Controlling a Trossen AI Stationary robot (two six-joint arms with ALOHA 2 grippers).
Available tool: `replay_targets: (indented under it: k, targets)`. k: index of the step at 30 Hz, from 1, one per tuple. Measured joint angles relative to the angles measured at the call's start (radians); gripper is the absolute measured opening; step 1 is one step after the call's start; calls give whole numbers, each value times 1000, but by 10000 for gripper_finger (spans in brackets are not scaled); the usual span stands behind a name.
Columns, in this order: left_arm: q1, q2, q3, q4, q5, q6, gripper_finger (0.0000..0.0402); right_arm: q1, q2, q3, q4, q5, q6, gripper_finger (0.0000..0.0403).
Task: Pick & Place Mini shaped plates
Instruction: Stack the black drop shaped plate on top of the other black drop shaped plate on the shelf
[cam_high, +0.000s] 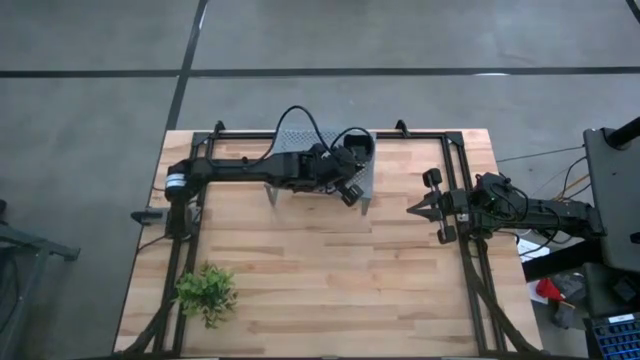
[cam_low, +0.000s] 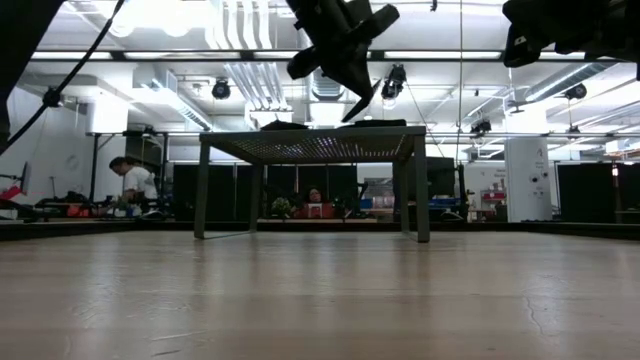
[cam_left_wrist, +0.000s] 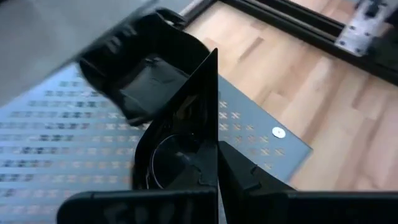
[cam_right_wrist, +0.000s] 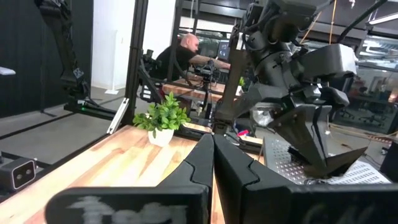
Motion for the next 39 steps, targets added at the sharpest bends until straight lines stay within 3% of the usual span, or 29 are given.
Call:
replay_targets:
  k: [5,19,39]
  targets:
    - [-1,5,-1,-2,-56,34,0,0,0,0,0,0,1,8]
    - [1,8,0,-3,-3,35,0,0,0,0,0,0,0,8]
    - [2,8,-40,9,-12,57,0,0,0,0,0,0,1,8]
